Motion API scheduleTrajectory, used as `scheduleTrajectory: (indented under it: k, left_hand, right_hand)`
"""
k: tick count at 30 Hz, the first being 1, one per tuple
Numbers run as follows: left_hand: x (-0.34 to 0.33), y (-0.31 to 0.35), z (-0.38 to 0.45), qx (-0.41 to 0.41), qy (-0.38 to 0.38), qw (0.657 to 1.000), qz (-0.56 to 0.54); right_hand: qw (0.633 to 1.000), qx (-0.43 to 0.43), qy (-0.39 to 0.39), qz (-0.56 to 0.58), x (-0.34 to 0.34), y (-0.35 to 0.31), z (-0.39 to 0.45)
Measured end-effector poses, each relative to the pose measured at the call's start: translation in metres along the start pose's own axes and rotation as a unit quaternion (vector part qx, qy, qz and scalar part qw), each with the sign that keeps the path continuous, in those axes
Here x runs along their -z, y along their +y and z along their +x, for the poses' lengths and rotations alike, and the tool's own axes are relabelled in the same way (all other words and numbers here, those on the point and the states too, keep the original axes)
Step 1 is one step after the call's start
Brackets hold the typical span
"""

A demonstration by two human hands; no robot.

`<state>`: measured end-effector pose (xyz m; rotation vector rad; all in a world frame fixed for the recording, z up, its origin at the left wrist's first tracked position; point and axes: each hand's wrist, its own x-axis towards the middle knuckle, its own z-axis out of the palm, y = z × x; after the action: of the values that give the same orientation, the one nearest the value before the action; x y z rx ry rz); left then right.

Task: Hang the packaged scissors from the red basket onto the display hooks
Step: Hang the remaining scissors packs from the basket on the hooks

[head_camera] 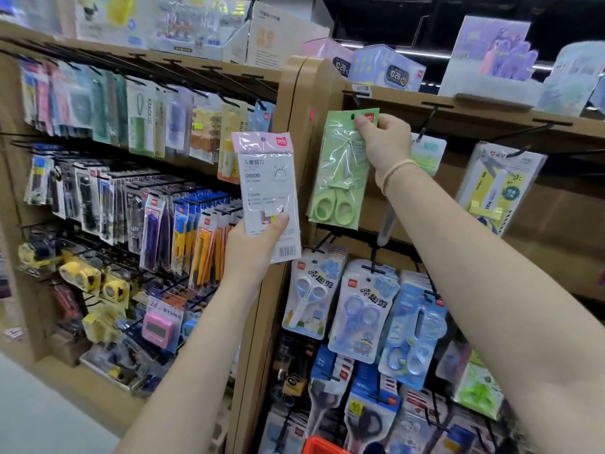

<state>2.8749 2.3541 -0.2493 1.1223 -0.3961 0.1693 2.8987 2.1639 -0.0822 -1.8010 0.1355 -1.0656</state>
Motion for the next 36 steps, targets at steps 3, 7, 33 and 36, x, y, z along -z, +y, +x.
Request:
scheduleTrajectory:
  k: [3,7,33,36]
  left_hand:
    - [-0.003,0.002,0.000,0.000,-0.010,1.000,-0.001]
    - [-0.007,0.004,-0.002,-0.003,-0.025,1.000,-0.005]
    - [-0.039,0.005,-0.013,0.085,-0.129,0.987,0.053]
    - [-0.042,0.005,-0.014,0.091,-0.138,0.986,0.022]
  right_hand:
    - [1.000,0.004,0.014,-0.021,-0.003,0.003,0.004]
    - [0.996,0.011,0.024,-0.084,0.000,0.006,0.004]
    - [0.975,-0.106,-0.190,0.048,0.046,0.032,-0.095]
    - [0.968,-0.107,-0.214,0.080,0.047,0.030,-0.095]
